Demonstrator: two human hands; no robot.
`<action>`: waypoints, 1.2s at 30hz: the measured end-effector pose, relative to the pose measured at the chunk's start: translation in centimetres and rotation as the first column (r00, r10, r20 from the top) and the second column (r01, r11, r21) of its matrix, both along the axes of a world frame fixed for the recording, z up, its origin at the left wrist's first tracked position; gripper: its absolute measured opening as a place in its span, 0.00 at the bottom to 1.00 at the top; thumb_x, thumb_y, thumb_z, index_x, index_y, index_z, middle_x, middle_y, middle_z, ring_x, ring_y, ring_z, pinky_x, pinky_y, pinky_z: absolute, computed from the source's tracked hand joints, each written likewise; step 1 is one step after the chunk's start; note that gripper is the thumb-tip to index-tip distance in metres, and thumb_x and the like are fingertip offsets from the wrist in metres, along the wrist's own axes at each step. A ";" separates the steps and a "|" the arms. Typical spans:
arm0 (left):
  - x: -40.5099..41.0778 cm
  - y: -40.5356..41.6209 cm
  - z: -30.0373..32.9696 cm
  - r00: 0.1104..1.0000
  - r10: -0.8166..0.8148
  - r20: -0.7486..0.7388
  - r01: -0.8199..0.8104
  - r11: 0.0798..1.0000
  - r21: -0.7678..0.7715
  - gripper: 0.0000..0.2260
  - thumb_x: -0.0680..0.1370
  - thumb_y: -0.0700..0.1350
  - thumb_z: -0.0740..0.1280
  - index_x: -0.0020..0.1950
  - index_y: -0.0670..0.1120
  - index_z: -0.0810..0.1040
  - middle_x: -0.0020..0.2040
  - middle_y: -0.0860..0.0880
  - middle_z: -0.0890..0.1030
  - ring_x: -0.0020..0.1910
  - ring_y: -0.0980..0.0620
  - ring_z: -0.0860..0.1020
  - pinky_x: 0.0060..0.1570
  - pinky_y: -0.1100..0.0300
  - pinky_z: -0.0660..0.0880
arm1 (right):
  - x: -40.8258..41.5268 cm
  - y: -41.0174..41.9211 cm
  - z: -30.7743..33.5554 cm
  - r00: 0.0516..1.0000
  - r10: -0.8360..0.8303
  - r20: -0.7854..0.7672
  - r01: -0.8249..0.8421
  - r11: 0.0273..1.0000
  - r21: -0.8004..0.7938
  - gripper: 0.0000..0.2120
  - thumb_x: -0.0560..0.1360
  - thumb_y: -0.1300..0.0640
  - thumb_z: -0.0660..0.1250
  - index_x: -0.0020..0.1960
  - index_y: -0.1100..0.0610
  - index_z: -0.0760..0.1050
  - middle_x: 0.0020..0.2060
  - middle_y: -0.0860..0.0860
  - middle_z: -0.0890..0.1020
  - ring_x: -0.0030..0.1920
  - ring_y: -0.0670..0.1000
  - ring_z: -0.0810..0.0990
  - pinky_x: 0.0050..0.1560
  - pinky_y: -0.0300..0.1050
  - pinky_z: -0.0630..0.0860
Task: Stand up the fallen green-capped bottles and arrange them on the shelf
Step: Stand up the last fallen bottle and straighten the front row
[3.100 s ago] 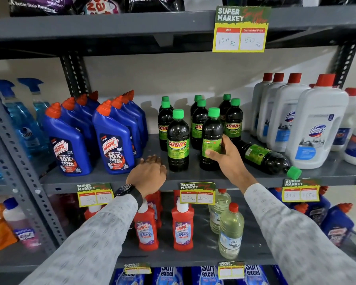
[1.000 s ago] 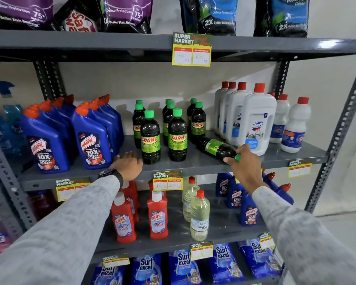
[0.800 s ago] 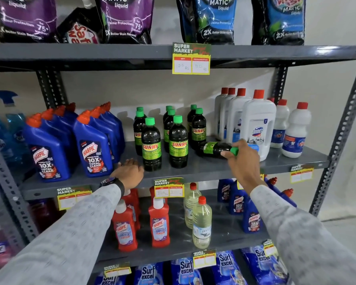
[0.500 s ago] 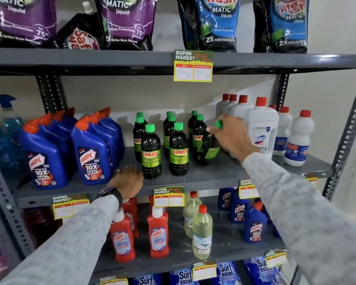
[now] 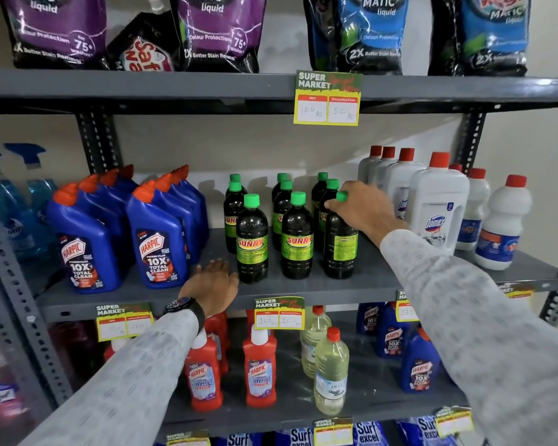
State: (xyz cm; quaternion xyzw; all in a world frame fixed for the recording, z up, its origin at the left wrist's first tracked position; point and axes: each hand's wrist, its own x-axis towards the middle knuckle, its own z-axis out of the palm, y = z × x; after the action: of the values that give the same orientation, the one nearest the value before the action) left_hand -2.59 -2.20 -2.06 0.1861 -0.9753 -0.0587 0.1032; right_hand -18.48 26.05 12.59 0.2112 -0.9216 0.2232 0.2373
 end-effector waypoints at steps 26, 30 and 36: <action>-0.9 -1.0 -0.7 0.999 -0.031 0.018 0.031 0.999 -0.023 0.29 0.85 0.56 0.45 0.83 0.43 0.57 0.84 0.43 0.57 0.83 0.47 0.55 0.80 0.46 0.49 | 0.9 1.4 -13.1 0.929 0.349 0.127 -0.172 0.707 -0.686 0.35 0.65 0.49 0.85 0.66 0.51 0.73 0.56 0.47 0.83 0.54 0.46 0.82 0.54 0.40 0.78; -0.9 -0.9 -1.1 0.999 -0.034 0.017 0.034 0.999 -0.034 0.29 0.84 0.56 0.44 0.83 0.42 0.57 0.84 0.44 0.57 0.83 0.47 0.55 0.81 0.46 0.50 | 0.8 2.0 -13.5 0.906 0.402 0.130 -0.207 0.691 -0.693 0.31 0.70 0.48 0.82 0.67 0.45 0.71 0.59 0.45 0.82 0.57 0.43 0.81 0.60 0.45 0.78; -1.1 -1.3 -1.1 1.000 -0.026 0.012 0.026 0.999 -0.032 0.30 0.84 0.56 0.45 0.82 0.42 0.57 0.83 0.44 0.58 0.83 0.47 0.55 0.80 0.46 0.50 | -0.6 2.3 -13.8 0.812 0.555 0.183 -0.264 0.628 -0.732 0.30 0.78 0.62 0.74 0.77 0.48 0.70 0.65 0.47 0.83 0.66 0.50 0.80 0.72 0.58 0.73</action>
State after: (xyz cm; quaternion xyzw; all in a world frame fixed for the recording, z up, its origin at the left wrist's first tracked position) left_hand -3.66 -3.55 -3.12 0.1721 -0.9791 -0.0432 0.0996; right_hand -19.06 28.32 -1.17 0.2695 -0.7279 0.6286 0.0492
